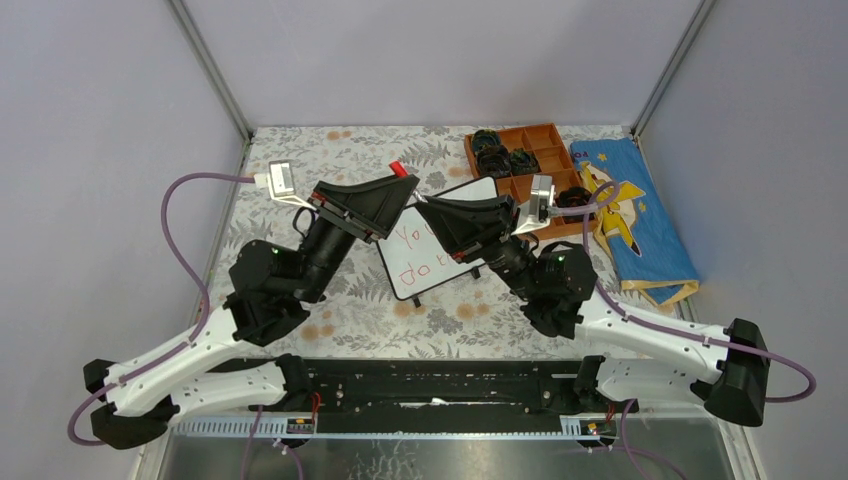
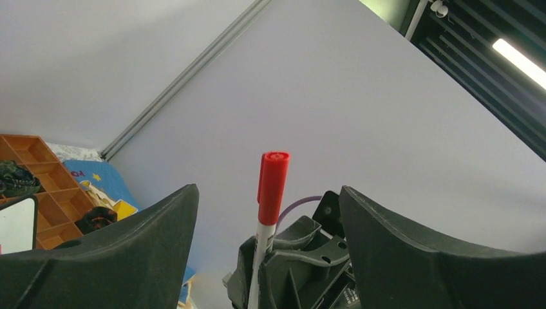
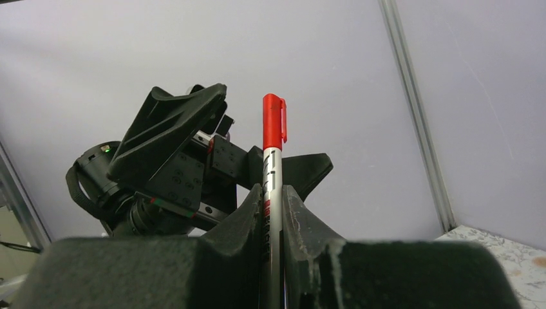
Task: Write a sentence on the whiteboard
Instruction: Close the whiteboard marker at the center of the board.
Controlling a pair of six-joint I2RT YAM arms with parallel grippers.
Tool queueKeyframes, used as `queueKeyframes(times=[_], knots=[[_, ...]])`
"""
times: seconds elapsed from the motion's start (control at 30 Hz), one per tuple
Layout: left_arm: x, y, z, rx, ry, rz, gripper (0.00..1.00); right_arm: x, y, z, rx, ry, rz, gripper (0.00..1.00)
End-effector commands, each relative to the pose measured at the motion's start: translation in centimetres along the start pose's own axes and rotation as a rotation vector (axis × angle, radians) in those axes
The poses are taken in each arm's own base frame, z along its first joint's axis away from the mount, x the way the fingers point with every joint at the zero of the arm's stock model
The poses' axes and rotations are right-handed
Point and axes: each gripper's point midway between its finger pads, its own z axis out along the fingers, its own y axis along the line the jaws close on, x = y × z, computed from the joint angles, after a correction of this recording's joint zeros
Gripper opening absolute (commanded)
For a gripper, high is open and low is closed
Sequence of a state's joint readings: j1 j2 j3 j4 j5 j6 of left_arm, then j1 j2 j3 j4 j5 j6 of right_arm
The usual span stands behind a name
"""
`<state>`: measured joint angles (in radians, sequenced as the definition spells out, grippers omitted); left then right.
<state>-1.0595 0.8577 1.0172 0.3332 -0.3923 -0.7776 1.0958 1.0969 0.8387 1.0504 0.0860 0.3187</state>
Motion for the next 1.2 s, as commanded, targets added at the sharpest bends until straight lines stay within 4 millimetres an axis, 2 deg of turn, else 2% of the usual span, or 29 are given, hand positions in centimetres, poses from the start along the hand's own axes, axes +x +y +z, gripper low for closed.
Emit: queueKeyframes(times=[0.0, 0.23, 0.6, 0.8, 0.9, 1.0, 1.17], knots=[[-2.1, -0.8, -0.2, 0.002, -0.059, 0.02, 0.84, -1.5, 1.8, -0.3, -0.077, -0.02, 0.01, 0.0], [-1.7, -1.7, -0.2, 0.054, -0.036, 0.005, 0.68, -1.3, 1.9, -0.7, -0.081, -0.004, 0.014, 0.0], [-1.9, -1.7, -0.6, 0.057, -0.043, 0.0, 0.43, -1.1, 1.9, -0.8, -0.085, 0.008, 0.013, 0.0], [-1.8, -1.5, -0.6, 0.053, -0.039, 0.008, 0.33, -0.8, 1.9, -0.7, -0.082, 0.018, 0.018, 0.0], [-1.7, -1.5, -0.6, 0.055, -0.036, 0.013, 0.2, -0.8, 1.9, -0.6, -0.078, 0.028, 0.018, 0.0], [-1.5, -1.5, -0.6, 0.054, -0.028, 0.014, 0.0, -0.9, 1.9, -0.6, -0.078, 0.029, 0.018, 0.0], [-0.2, -1.1, -0.3, 0.042, 0.018, -0.01, 0.0, -1.2, 1.7, -0.5, -0.067, 0.017, 0.015, 0.0]])
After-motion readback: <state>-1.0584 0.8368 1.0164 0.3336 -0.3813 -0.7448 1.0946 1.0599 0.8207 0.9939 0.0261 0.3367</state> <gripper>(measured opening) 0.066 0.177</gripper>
